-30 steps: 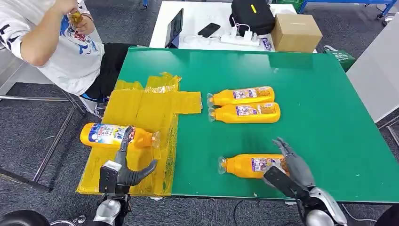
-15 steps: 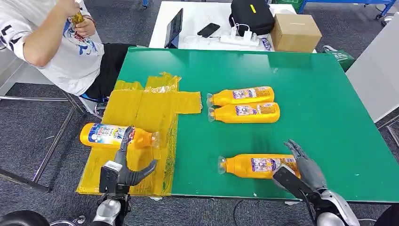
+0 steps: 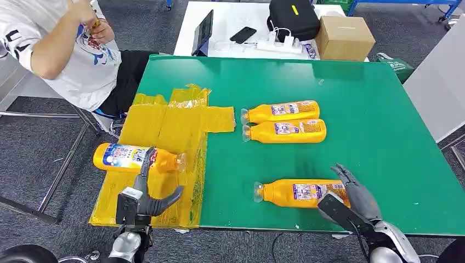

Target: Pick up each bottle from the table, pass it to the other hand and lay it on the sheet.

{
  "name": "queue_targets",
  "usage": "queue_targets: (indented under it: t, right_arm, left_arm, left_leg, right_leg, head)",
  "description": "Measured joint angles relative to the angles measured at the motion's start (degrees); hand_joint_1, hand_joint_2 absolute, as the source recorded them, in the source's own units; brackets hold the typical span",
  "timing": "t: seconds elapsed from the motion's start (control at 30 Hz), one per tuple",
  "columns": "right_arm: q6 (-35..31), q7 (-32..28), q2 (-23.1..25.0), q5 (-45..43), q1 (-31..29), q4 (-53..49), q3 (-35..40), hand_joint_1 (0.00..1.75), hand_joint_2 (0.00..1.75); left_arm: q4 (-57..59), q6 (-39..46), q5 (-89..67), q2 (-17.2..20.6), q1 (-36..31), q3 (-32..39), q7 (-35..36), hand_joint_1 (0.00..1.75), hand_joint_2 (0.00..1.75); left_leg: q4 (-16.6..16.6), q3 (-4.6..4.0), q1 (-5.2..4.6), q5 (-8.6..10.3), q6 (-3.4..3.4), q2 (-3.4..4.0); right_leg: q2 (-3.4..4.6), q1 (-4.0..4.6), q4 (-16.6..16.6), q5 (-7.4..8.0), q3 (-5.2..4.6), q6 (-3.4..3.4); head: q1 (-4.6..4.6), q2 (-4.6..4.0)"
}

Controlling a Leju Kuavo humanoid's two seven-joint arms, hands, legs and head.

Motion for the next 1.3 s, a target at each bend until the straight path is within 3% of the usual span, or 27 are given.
queue_targets:
  t: [0.3, 0.37, 0.5, 1.3]
  right_arm:
    - [2.8, 3.1, -2.5, 0.2, 0.1, 0.7, -0.2, 0.0, 1.75]
    - [9.0, 5.0, -4.1, -0.5, -2.1, 3.5, 0.4, 0.0, 1.75]
    - [11.2, 4.5, -6.4, -1.2, -7.3, 10.3, 2.2, 0.0, 1.75]
    - [10.2, 5.6, -10.3, -1.9, -10.4, 15.1, 7.5, 0.0, 1.75]
  left_arm:
    - [1.7, -0.9, 0.1, 0.0, -0.6, 0.0, -0.2, 0.0, 1.75]
    - [3.3, -2.4, 1.0, 0.0, -1.7, 0.0, 0.7, 0.0, 1.75]
    - [7.3, -2.4, 1.8, -0.3, -4.7, -0.3, 0.1, 0.0, 1.75]
    - [12.2, -1.7, 3.4, -0.4, -7.2, -0.5, -0.4, 0.0, 1.75]
  left_leg:
    - [0.0, -0.01, 0.0, 0.0, 0.0, 0.0]
    - [0.0, -0.01, 0.0, 0.0, 0.01, 0.02]
    - [0.0, 0.07, -0.02, 0.07, 0.08, -0.03]
    - [0.0, 0.06, -0.01, 0.05, 0.09, -0.03]
  right_leg:
    - [0.0, 0.0, 0.0, 0.0, 0.01, 0.0]
    - [0.0, 0.0, 0.0, 0.03, 0.0, 0.02]
    - [-0.02, -0.01, 0.0, 0.04, 0.09, 0.02]
    - [-0.02, 0.0, 0.0, 0.03, 0.1, 0.03]
  head:
    - [0.0, 0.0]
    - [-0.02, 0.0]
    - [0.02, 0.0]
    - [0.02, 0.0]
